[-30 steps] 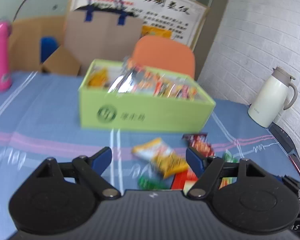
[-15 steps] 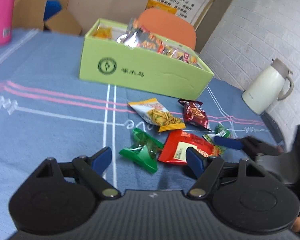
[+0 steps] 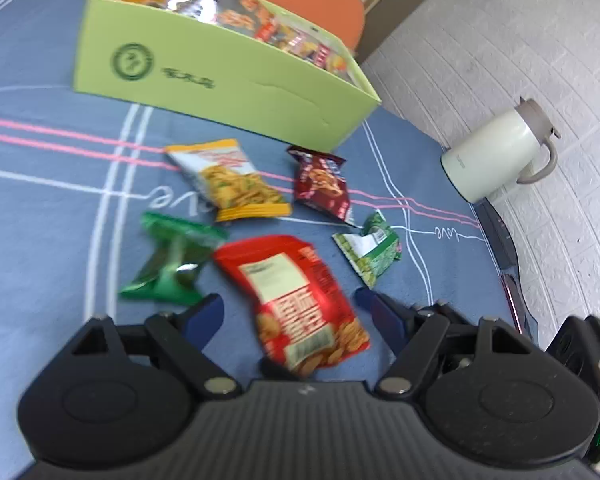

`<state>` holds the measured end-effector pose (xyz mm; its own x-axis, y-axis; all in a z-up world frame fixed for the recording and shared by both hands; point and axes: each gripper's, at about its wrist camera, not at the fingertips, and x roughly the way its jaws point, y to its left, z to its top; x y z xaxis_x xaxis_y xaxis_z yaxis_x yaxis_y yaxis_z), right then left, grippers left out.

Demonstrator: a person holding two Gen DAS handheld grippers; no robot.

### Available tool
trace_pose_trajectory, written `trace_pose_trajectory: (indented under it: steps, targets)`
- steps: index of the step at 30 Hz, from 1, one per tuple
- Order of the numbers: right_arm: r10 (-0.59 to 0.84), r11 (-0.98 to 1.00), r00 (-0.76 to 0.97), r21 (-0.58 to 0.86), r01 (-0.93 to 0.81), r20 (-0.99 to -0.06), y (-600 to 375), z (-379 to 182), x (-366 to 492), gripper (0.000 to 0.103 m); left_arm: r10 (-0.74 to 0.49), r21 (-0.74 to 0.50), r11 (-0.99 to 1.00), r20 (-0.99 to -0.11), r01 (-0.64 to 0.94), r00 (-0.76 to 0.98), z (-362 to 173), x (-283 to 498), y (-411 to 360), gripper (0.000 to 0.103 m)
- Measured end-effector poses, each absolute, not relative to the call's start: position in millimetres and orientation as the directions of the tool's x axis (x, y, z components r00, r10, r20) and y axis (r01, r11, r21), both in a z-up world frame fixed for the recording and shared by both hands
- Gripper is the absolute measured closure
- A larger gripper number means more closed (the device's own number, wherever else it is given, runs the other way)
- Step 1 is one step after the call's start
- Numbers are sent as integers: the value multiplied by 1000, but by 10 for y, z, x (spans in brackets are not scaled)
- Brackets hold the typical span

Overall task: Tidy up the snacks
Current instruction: 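Grasp the red peanut snack bag with the left tool, then lower the red peanut bag into the green box and open the left tool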

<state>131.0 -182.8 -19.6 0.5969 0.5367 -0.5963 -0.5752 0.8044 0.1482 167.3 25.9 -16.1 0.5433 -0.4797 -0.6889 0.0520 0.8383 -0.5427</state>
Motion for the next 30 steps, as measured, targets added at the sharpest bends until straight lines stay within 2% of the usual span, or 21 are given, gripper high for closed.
trace_pose_trajectory:
  steps: [3, 4, 6, 7, 8, 9, 12, 20, 25, 30]
  targets:
    - [532, 807, 588, 155, -570, -610, -1788, -273, 1348, 17, -470, -528, 848, -718, 39, 514, -236, 1781, 173, 30]
    - [527, 808, 585, 150, -570, -617, -1763, -300, 1369, 21, -457, -510, 859, -730, 39, 507, -257, 1800, 140, 33]
    - [515, 814, 592, 138, -564, -620, -1743, -340, 1380, 24, -438, -478, 876, -740, 57, 511, -267, 1804, 79, 42]
    - [514, 813, 598, 127, -568, -615, -1734, -348, 1375, 28, -423, -457, 887, -747, 66, 513, -263, 1805, 55, 51]
    - [506, 815, 607, 109, -570, -612, -1724, -352, 1368, 32, -411, -440, 895, -752, 72, 515, -258, 1796, 34, 55]
    - [493, 820, 622, 85, -566, -608, -1713, -358, 1356, 47, -415, -440, 894, -751, 79, 513, -264, 1797, 35, 58]
    - [492, 824, 637, 82, -561, -593, -1726, -362, 1327, 51, -417, -437, 895, -747, 90, 517, -265, 1782, 28, 60]
    - [483, 838, 653, 92, -537, -583, -1747, -257, 1227, 54, -449, -457, 880, -715, 128, 536, -136, 1667, 55, 62]
    - [457, 853, 713, 34, -521, -532, -1746, -8, 1150, 54, -468, -446, 872, -642, 200, 608, 176, 1710, 69, 63]
    - [457, 839, 765, -64, -540, -454, -1559, 386, 1620, 54, -430, -400, 889, -556, 224, 711, 587, 2274, 310, 63]
